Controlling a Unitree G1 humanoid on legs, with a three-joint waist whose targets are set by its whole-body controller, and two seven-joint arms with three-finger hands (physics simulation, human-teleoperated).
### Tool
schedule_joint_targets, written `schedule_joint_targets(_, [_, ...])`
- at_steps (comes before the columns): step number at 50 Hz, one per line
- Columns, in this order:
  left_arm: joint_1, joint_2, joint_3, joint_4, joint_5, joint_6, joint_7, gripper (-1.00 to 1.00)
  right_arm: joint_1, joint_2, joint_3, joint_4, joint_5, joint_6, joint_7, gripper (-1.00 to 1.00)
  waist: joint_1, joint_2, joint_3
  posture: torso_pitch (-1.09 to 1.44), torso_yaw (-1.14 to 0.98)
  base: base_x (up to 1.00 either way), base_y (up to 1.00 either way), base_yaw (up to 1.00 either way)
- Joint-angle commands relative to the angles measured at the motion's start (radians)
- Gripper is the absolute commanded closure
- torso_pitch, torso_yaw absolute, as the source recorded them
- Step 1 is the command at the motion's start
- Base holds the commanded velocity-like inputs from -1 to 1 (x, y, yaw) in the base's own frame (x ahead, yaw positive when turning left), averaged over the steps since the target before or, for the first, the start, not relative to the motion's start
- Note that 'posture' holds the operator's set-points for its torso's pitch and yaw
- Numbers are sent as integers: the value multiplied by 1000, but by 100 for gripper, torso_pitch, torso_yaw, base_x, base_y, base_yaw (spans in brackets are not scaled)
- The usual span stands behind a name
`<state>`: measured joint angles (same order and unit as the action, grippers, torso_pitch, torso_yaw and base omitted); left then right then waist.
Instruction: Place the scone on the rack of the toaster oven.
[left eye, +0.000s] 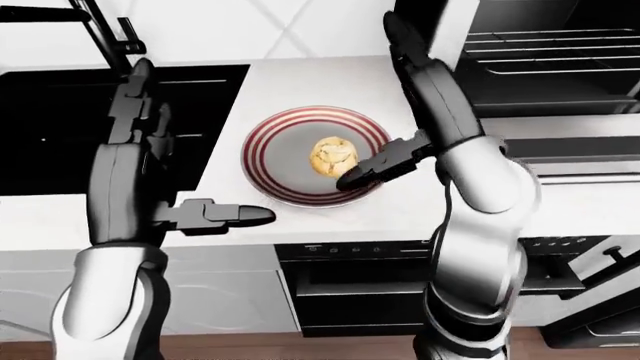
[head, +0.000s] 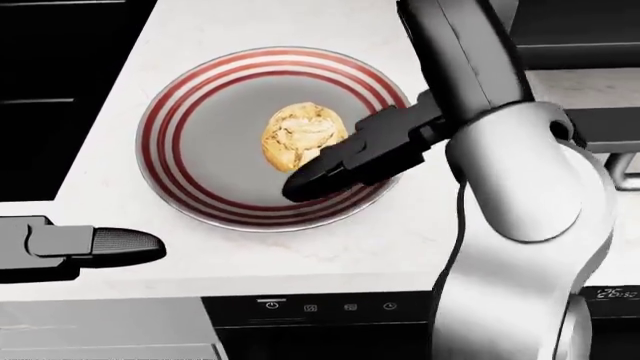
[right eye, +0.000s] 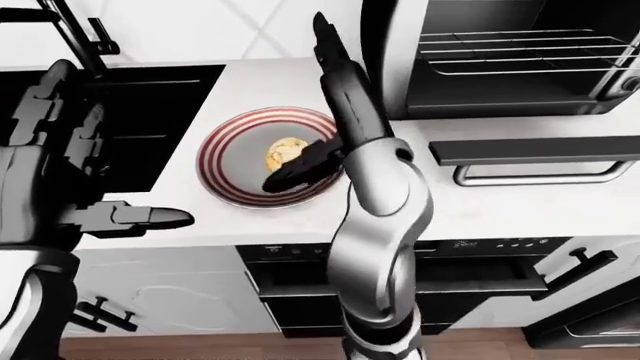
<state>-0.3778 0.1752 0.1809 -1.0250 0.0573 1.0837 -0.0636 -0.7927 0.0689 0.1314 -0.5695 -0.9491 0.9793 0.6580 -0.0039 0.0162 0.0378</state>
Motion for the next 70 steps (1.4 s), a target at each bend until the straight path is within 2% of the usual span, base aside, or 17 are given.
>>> schedule_joint_targets(1, [-19,7,6,-20,-1,-29,6,-100,-59,-4,-5,9,-27,-20,12,-100,-1,4,-21,0,0,0,0,0])
schedule_joint_targets(7, [-17,7,10,-22,-8,-27,14,-100,-160,-27,-35,166,-26,-71,21,-100,2,3,-23,0,0,0,0,0])
schedule_joint_targets(12, [-11,7,14,-22,-17,-32,17,-100,-232,-44,-27,277,-62,-101,75,-100,1,5,-25,0,0,0,0,0])
schedule_joint_targets(15, [-9,8,10,-22,-18,-34,21,-100,-261,-64,-11,350,-110,-176,120,-100,0,6,-24,0,0,0,0,0])
schedule_joint_targets(18, [-15,9,15,-22,-21,-29,21,-100,-297,-73,-18,425,-139,-279,158,-100,-1,8,-24,0,0,0,0,0])
schedule_joint_targets(20, [-17,11,15,-22,-23,-28,23,-100,-325,-57,-38,457,-143,-300,165,-100,-2,9,-24,0,0,0,0,0])
schedule_joint_targets(23, [-20,15,14,-22,-26,-25,23,-100,-358,-84,-32,531,-143,-429,211,-100,-4,10,-22,0,0,0,0,0])
schedule_joint_targets(28, [-24,17,20,-22,-33,-19,26,-100,-444,-101,-56,680,-105,-587,205,-100,-8,12,-19,0,0,0,0,0])
schedule_joint_targets(31, [-32,19,22,-22,-35,-14,27,-100,-494,-86,-89,747,-49,-573,188,-100,-9,13,-18,0,0,0,0,0])
schedule_joint_targets(32, [-28,23,20,-19,-33,-17,27,-100,-504,-100,-74,776,-42,-598,196,-100,-10,13,-18,0,0,0,0,0])
schedule_joint_targets(35, [-23,19,21,-21,-35,-21,27,-100,-508,-125,-44,839,-63,-660,230,-100,-11,11,-13,0,0,0,0,0])
schedule_joint_targets(38, [-19,18,21,-22,-35,-25,28,-100,-517,-106,-64,855,-57,-667,255,-100,-12,11,-12,0,0,0,0,0])
schedule_joint_targets(48, [-6,13,17,-22,-33,-35,28,-100,-475,-97,-42,856,-116,-734,359,-100,-14,12,-8,0,0,0,0,0])
schedule_joint_targets(60, [13,8,16,-21,-30,-53,25,-100,-500,-70,-49,940,-126,-757,322,-100,-15,17,-11,0,0,0,0,0])
schedule_joint_targets(70, [20,5,14,-14,-25,-65,24,-100,-486,-72,-41,950,-159,-760,369,-100,-11,16,-15,0,0,0,0,0])
